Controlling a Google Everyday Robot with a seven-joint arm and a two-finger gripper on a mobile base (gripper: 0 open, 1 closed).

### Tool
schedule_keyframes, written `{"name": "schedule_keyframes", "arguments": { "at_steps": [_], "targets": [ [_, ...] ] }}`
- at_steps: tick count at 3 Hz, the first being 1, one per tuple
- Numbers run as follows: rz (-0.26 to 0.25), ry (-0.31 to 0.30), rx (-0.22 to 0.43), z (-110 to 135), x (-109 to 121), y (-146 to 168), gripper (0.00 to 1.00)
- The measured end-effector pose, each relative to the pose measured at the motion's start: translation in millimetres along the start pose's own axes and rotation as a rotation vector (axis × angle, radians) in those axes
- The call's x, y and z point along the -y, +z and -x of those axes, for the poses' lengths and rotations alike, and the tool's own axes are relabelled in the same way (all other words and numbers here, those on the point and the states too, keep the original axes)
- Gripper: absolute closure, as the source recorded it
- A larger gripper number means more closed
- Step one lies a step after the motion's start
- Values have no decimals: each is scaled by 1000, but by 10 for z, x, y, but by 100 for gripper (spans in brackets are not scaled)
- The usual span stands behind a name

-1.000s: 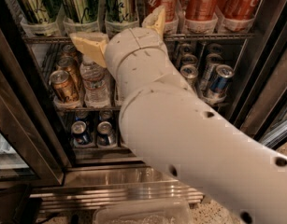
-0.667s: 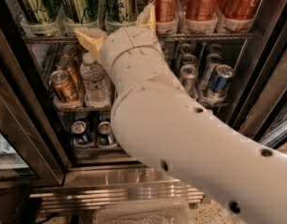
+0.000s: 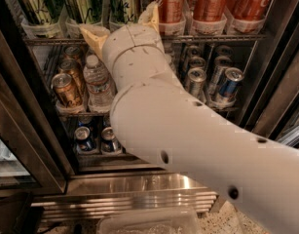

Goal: Pick green can from top shelf of fridge

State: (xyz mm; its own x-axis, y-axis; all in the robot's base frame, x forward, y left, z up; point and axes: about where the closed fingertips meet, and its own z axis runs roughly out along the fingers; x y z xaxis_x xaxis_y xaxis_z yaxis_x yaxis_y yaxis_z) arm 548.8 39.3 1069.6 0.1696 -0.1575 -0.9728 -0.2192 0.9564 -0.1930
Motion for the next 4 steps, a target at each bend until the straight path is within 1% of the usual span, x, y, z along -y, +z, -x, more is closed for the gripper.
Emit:
{"name": "schedule_keyframes", "arguments": {
  "at_steps": [2,3,4],
  "targets": [
    [-21,16,-16,-37,65,113,22],
    [-44,39,-1,41,177,429,29],
    [-48,34,-6,25,180,477,29]
  ]
}}
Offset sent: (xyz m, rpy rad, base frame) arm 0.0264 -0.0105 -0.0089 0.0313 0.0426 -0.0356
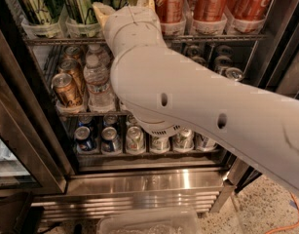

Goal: Pick green can from top shelf of fridge

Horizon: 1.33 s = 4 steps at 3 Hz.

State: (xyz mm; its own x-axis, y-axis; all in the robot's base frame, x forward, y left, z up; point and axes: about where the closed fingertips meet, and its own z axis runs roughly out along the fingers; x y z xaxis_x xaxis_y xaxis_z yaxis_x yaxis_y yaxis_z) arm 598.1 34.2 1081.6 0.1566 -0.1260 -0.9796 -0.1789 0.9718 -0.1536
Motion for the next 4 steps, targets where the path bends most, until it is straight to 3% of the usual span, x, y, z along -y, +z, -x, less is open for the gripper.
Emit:
{"name": "schedule_keyframes", "arguments": {
  "at_steps": [4],
  "targets": [
    [-45,-10,-17,-105,117,172,31]
  ]
}}
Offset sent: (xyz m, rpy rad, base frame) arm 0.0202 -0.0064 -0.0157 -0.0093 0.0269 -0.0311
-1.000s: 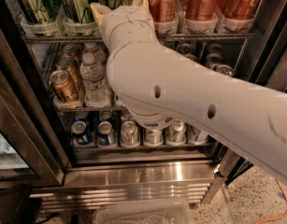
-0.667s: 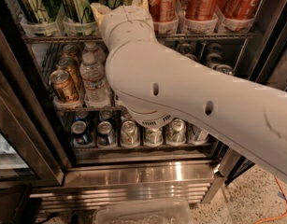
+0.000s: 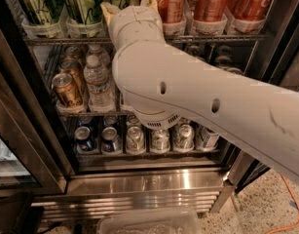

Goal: Pick green can from top shelf of fridge

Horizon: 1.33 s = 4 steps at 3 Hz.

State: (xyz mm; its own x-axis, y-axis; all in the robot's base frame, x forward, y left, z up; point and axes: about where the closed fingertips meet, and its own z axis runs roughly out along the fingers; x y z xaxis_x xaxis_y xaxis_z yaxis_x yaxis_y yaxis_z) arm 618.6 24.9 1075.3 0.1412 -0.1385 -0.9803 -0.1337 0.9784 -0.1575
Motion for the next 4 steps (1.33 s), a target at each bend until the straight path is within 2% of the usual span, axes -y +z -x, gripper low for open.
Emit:
{"name": "schedule_keyframes", "arguments": {
  "at_steps": [1,3,4],
  "targets": [
    [-1,3,-6,-27,5,21,50],
    [9,12,-16,-59,6,56,96],
    [9,12,-16,-58,6,56,100]
  ]
}}
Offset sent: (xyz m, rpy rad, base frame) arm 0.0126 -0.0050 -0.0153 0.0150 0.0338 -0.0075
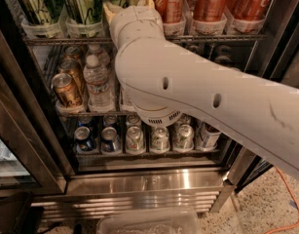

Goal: Pick green can from top shelf of fridge

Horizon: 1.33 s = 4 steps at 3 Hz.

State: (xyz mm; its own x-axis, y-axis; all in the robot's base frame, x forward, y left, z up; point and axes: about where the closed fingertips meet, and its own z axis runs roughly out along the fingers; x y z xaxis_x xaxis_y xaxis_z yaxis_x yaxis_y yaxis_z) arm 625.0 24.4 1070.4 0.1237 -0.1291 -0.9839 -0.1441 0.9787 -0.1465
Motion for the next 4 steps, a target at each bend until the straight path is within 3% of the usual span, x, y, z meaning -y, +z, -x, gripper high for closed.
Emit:
{"name": "schedule_keyframes", "arguments": {
  "at_steps": [1,4],
  "targets": [
    [0,0,0,1,0,0,100],
    [-21,87,72,402,103,-101,100]
  ]
}}
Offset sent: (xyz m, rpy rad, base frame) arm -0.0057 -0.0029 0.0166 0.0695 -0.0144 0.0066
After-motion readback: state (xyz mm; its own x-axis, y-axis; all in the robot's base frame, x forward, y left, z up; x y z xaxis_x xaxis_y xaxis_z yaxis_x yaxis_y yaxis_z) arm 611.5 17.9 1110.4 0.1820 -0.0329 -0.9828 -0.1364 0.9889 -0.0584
